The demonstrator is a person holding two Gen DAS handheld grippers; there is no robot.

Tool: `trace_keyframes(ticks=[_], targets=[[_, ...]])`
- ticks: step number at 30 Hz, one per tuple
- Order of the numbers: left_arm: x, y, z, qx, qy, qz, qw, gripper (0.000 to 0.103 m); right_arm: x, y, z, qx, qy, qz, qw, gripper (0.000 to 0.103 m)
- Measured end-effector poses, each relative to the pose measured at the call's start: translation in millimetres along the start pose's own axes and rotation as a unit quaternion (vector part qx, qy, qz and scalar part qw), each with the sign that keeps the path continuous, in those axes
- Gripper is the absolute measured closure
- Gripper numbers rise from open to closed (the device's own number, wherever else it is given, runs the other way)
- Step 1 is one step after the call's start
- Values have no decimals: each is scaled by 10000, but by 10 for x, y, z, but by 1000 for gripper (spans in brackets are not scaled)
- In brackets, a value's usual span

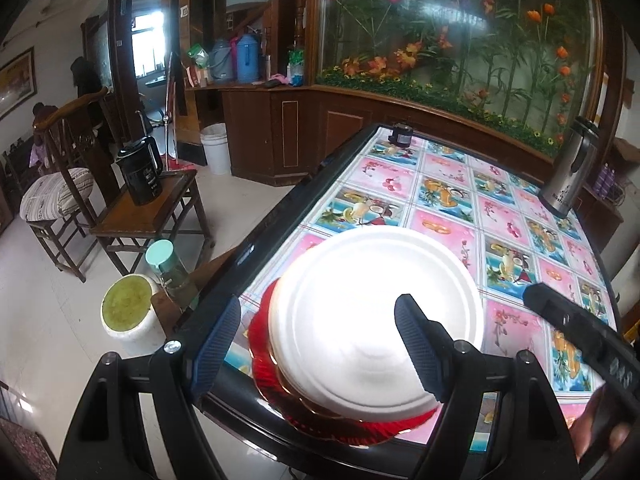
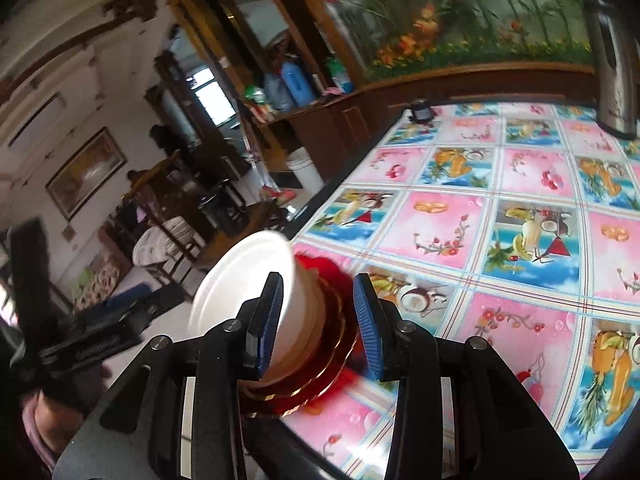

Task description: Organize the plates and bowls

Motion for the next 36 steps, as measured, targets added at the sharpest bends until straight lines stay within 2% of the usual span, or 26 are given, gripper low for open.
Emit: trace_keyframes(ticks=[11,23,36], targets=[[103,-198,-84,86,24,193,9998,23,-243,-159,-172,7,-242,222,9995,66],[172,-369,-146,187,-82,-90,9998,23,-393,-268,-222,103,-359,226,9990,66],[173,-353,-162,169,-111,-159,9997,23,-425,-231,-241,94,-368,199,9991,66]])
Point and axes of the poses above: each gripper's, at about its wrist camera, not at the fingertips, and y roughly the way its jaws point, x to its right, z to its top, the point moved 1 cm from there along y, roughly the way its jaws point, and after that the axes turned 12 degrees about x, right-handed, at the moved point
